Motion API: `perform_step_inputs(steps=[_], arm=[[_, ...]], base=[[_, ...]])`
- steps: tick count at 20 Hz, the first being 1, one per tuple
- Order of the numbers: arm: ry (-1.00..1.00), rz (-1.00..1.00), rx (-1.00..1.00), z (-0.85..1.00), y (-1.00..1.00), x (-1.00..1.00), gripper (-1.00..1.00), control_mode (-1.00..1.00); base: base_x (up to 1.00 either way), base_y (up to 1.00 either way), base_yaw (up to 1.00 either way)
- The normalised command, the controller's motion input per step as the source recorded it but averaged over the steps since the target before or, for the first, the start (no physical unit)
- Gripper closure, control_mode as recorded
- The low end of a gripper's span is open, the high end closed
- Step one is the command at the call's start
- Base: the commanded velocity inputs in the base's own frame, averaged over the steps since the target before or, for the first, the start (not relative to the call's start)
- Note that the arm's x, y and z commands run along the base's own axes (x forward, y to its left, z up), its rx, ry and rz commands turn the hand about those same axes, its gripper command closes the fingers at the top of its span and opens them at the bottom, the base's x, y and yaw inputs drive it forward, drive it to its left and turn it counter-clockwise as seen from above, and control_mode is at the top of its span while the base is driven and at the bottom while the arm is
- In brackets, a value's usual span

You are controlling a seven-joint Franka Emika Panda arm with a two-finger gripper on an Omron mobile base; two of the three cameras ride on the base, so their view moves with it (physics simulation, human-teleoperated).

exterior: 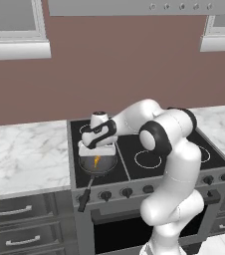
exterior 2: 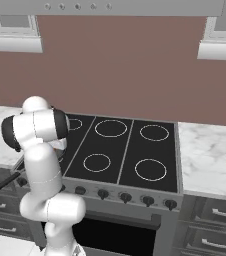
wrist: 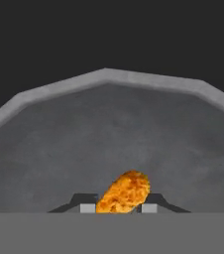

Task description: Place the shrimp on the plate and place the potato on the same plate.

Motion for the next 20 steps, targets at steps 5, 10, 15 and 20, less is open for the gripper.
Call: perform_step_inputs(steps=[5, 10, 15, 20], arm=[[-0.02, 0.0, 0.0, 0.01, 0.0, 0.0, 1.0, -1.0], [-0.06, 0.0, 0.0, 0.16, 0.0, -0.02, 1.0, -1.0], [-0.07, 0.0, -0.01, 0.42, 0.0, -0.2, 1.0, -1.0], [-0.06, 0.0, 0.0, 0.45, -0.18, -0.35, 1.0, -1.0]], base=[[0.0, 0.0, 0.0], [0.0, 0.0, 0.0], [0.0, 0.0, 0.0], [0.0, 0.0, 0.0]])
